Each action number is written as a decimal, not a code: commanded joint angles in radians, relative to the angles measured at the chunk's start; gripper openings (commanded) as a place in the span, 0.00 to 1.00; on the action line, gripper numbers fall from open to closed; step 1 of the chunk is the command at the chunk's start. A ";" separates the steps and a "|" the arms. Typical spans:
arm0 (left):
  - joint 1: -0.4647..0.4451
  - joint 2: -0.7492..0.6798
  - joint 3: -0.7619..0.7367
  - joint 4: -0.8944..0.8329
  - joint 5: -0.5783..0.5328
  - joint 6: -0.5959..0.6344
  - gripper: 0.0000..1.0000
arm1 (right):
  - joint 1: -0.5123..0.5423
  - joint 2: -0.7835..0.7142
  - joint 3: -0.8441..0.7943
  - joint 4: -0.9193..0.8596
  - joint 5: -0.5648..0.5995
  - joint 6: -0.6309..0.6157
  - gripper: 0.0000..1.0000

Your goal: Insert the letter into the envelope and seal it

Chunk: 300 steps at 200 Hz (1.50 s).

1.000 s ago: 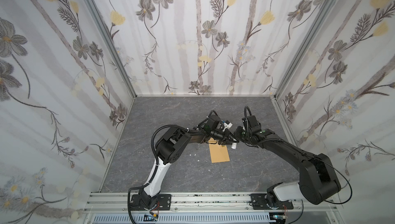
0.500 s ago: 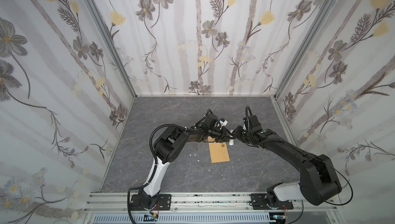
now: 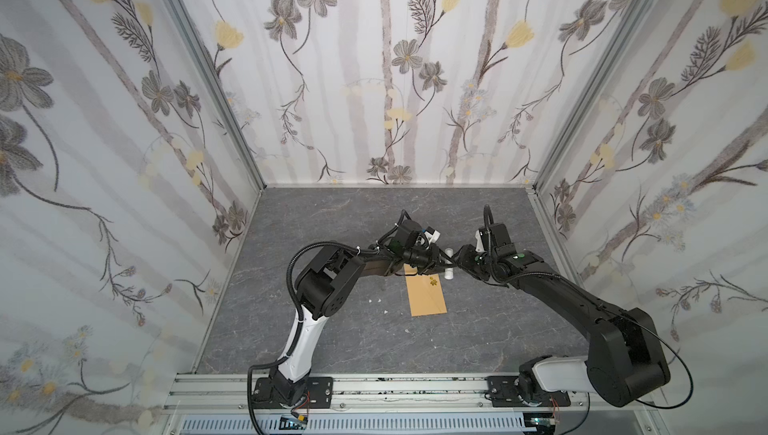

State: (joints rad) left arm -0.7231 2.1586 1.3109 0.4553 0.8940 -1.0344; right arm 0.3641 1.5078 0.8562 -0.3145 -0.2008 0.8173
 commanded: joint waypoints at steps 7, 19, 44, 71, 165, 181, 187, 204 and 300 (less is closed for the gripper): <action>0.006 -0.020 -0.010 0.039 -0.003 0.015 0.00 | -0.014 -0.023 -0.013 0.013 -0.011 -0.004 0.51; 0.008 -0.025 -0.010 0.039 -0.002 0.018 0.00 | -0.030 -0.034 -0.020 0.018 -0.015 -0.008 0.51; 0.007 -0.048 -0.056 0.039 0.005 0.029 0.00 | -0.081 -0.038 -0.011 0.037 -0.046 -0.031 0.44; -0.002 -0.078 -0.084 0.039 0.023 0.050 0.00 | -0.107 -0.005 0.042 0.057 -0.058 -0.085 0.27; -0.042 -0.102 -0.084 0.039 0.031 0.068 0.00 | -0.076 0.187 0.184 0.083 -0.137 -0.188 0.10; -0.042 -0.097 -0.076 0.039 0.030 0.065 0.00 | -0.061 0.181 0.172 0.083 -0.138 -0.190 0.10; -0.041 -0.097 -0.075 0.039 0.028 0.064 0.00 | -0.056 0.176 0.165 0.084 -0.138 -0.188 0.10; -0.041 -0.095 -0.073 0.039 0.028 0.063 0.00 | -0.048 0.161 0.145 0.084 -0.140 -0.184 0.10; -0.023 -0.107 -0.079 0.039 0.013 0.061 0.00 | -0.016 0.104 0.077 0.083 -0.154 -0.167 0.09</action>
State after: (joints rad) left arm -0.7502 2.0632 1.2297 0.4347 0.9173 -0.9802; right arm 0.3412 1.6157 0.9451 -0.2123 -0.3271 0.6456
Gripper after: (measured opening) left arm 0.240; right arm 0.094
